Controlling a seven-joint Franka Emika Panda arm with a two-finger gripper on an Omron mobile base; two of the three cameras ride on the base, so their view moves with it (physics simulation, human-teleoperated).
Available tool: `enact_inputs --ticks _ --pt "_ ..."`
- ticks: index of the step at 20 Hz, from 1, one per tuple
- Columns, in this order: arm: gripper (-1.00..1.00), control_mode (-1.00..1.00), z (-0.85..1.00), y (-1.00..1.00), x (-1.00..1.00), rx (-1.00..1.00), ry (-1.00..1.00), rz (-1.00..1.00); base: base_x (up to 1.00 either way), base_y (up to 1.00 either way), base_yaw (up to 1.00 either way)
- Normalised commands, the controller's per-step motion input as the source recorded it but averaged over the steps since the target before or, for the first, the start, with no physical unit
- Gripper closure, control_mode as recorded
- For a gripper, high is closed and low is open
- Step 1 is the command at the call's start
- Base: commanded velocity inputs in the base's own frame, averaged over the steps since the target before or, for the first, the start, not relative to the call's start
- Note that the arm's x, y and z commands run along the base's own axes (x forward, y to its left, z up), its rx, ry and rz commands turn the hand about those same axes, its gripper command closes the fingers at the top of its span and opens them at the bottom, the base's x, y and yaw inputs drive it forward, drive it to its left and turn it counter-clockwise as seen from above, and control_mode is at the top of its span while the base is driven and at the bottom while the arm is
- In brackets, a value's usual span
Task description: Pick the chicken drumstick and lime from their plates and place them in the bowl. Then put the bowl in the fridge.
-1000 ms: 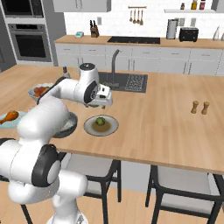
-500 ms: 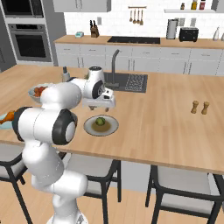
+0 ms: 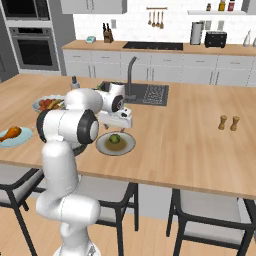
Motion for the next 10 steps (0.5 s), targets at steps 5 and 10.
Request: enact_inputs --ticks 5,10 --pt "-1.00 -1.00 -0.56 0.12 0.56 0.07 0.04 -0.09 0.00 0.00 0.00" --pt "-1.00 -1.00 -0.54 0.01 0.53 0.00 0.13 -0.07 0.00 0.00 0.00"
